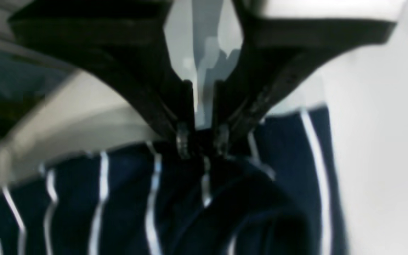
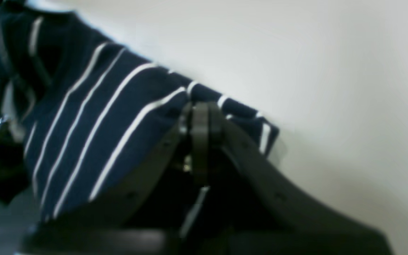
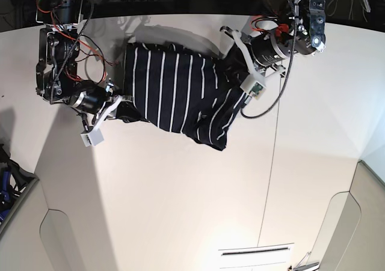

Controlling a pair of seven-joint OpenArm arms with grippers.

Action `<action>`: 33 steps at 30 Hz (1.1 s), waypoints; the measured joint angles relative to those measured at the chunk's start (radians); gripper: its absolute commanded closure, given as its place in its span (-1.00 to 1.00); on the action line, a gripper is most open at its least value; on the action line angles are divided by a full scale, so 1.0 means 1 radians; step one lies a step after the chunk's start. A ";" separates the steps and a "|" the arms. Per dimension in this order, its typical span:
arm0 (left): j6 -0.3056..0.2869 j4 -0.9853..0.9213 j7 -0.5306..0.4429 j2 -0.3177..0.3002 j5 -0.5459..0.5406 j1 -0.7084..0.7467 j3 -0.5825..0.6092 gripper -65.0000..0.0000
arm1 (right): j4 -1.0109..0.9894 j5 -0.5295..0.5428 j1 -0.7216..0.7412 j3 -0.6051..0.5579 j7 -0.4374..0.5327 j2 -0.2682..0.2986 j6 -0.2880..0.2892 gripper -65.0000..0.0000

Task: Fold the T-shirt properly
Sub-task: 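Press and square the folded bundle with both grippers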

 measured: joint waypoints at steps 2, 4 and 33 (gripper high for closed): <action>0.004 -0.024 -0.006 0.000 0.003 -0.030 -0.022 0.74 | 0.000 0.014 -0.018 0.000 -0.002 0.000 0.002 1.00; 0.006 -0.043 -0.006 0.001 0.005 -0.057 -0.026 0.74 | 0.001 0.032 -0.040 0.000 -0.004 0.000 0.002 1.00; 0.033 -0.169 -0.093 0.043 0.016 -0.240 -0.026 0.74 | 0.224 0.214 -0.331 -0.126 -0.121 -0.084 0.020 1.00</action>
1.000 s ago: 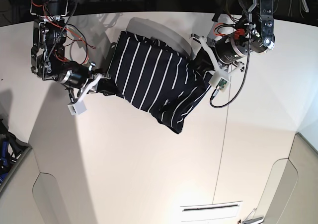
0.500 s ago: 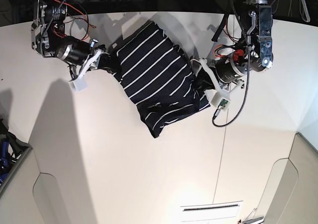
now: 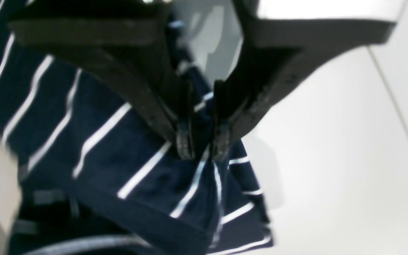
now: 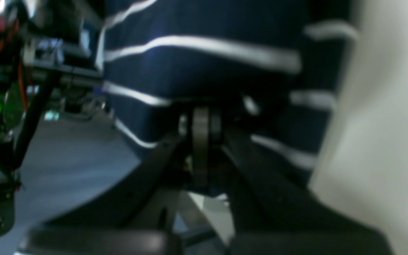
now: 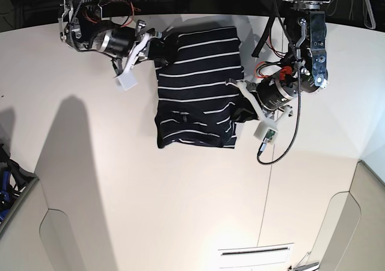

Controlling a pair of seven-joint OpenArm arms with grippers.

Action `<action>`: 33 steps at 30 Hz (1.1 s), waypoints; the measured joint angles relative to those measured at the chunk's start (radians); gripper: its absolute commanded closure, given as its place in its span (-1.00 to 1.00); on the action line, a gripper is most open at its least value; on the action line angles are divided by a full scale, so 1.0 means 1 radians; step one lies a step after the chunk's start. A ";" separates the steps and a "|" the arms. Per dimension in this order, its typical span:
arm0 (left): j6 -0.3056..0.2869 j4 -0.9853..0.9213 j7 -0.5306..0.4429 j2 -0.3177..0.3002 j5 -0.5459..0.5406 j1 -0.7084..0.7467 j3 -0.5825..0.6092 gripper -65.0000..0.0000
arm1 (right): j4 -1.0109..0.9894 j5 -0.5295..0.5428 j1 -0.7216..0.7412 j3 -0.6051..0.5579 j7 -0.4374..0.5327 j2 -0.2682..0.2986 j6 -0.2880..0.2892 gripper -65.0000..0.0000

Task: Fold the T-shirt properly

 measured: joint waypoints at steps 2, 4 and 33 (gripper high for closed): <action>0.000 0.000 -0.001 0.011 -0.001 -0.003 0.000 0.74 | 0.001 -0.011 0.000 -0.019 0.000 -0.009 0.000 1.00; 0.000 0.000 0.001 0.011 0.000 -0.003 0.000 0.74 | 0.002 -0.017 0.000 -0.025 0.000 -0.014 0.000 1.00; -0.027 0.426 0.214 0.009 -0.228 0.642 -0.448 0.74 | 0.348 0.091 -0.247 0.060 -0.186 0.481 -0.003 1.00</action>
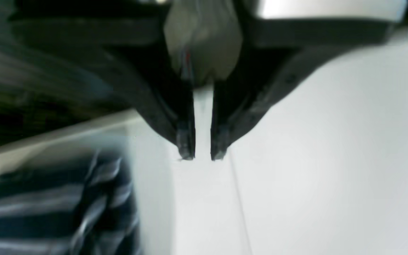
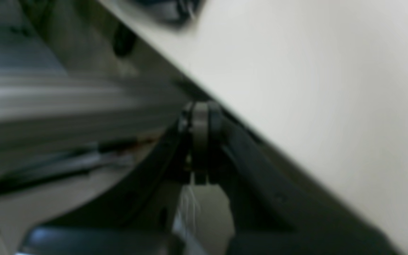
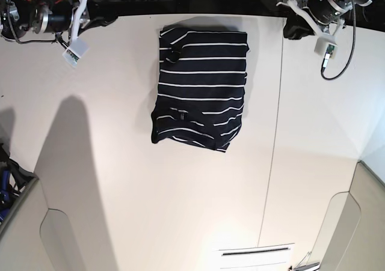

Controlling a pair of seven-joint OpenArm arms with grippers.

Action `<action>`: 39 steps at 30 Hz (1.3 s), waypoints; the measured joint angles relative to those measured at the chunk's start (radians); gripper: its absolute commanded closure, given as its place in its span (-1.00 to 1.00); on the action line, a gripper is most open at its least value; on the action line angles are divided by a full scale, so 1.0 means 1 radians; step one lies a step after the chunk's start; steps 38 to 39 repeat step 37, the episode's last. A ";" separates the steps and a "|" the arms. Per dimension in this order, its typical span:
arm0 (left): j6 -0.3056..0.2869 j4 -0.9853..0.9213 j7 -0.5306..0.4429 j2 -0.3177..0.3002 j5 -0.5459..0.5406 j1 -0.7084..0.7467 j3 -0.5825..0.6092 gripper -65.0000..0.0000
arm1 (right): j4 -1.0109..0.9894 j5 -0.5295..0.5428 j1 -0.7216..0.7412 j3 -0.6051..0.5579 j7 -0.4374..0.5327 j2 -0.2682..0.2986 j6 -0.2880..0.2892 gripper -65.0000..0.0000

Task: Fold the T-shirt properly

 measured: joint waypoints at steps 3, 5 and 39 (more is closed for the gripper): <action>0.000 -0.006 0.007 0.004 0.034 0.127 0.001 0.74 | -0.001 -0.007 -0.063 -0.050 0.000 0.086 0.000 1.00; 0.000 -0.015 0.005 0.005 0.036 0.188 0.001 0.74 | -0.011 -0.011 -0.105 -0.090 0.001 0.127 -0.003 1.00; 0.178 -1.138 -0.274 -0.164 0.343 -0.163 0.732 0.74 | -0.969 -0.590 0.080 -0.599 0.389 0.014 -0.035 1.00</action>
